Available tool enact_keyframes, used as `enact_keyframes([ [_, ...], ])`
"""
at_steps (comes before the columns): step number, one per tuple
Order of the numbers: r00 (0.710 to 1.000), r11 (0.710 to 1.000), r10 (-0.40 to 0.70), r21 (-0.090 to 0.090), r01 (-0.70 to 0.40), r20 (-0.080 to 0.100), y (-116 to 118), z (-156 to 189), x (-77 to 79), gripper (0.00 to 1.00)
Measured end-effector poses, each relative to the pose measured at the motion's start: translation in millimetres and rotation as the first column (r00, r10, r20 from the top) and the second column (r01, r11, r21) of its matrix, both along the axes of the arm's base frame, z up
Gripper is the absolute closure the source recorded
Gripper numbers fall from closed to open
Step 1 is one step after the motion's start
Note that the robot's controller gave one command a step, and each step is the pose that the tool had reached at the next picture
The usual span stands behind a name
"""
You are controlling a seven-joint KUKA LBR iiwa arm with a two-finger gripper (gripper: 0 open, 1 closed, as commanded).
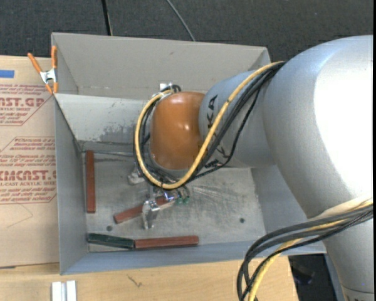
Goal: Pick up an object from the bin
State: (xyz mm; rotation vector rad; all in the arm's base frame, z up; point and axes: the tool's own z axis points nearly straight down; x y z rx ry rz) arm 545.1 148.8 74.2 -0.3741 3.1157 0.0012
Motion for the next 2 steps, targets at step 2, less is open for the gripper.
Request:
enact_keyframes([
  [2,0.999,0.999,0.043,0.006,-0.043,0.021,5.2,-7.1,10.1,1.0],
])
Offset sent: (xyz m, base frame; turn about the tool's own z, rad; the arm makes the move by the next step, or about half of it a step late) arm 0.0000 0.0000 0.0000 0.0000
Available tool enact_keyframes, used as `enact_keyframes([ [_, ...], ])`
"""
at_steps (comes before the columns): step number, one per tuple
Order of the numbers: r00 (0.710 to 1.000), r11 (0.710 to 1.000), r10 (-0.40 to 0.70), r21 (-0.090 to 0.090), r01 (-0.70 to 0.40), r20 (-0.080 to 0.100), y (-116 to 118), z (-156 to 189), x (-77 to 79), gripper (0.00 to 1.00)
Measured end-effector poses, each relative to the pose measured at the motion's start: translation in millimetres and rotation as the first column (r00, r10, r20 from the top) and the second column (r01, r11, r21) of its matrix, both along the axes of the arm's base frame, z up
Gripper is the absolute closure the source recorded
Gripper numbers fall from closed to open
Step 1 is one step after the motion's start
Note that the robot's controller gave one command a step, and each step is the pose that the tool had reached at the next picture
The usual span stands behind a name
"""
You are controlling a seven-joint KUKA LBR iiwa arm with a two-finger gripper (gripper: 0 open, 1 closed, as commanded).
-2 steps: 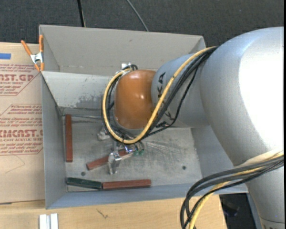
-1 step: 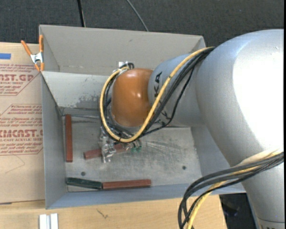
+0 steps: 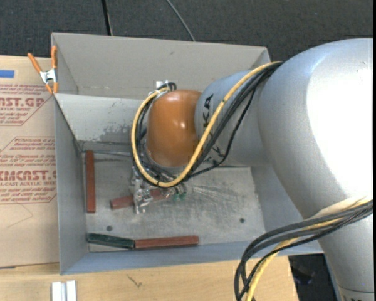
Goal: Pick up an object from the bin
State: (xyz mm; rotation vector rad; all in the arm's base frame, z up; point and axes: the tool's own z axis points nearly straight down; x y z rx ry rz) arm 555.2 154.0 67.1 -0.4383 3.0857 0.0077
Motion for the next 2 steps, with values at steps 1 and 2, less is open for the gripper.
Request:
enact_keyframes([
  [1,1.0,1.0,0.001,-0.001,-0.001,-0.003,0.1,4.2,0.0,1.0],
  [2,1.0,1.0,0.0,-0.004,0.0,-0.011,-0.6,16.2,-1.9,1.0],
])
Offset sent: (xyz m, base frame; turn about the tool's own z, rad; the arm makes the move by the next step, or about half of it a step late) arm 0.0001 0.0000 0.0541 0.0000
